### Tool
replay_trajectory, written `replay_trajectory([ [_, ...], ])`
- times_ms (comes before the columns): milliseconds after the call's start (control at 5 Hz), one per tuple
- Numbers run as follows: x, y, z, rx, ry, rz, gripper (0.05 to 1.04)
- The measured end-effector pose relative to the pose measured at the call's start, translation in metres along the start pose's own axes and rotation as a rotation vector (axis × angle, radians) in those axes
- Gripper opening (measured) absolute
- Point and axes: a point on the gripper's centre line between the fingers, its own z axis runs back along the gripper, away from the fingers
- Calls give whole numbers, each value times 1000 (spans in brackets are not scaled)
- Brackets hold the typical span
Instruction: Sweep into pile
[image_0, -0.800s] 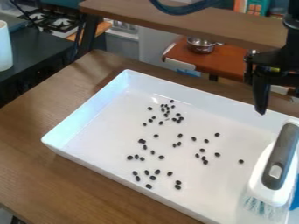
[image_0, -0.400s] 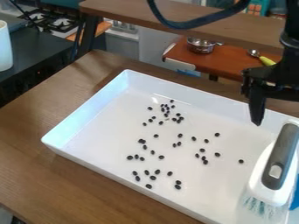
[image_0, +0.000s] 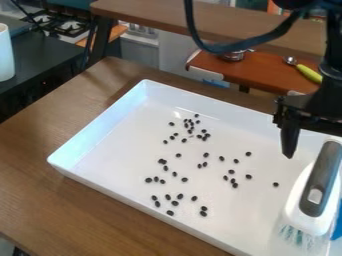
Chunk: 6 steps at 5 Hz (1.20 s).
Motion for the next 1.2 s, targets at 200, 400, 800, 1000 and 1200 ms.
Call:
replay_trajectory([
  [200,1,-2,-14,10,25,-2,1000],
  [400,2,-3,-28,21,40,8,1000],
  [800,1,-1,-45,58,48,14,949],
  [1000,-1,-3,-46,55,54,18,673],
  [1200,-5,0,-48,61,62,15,492],
])
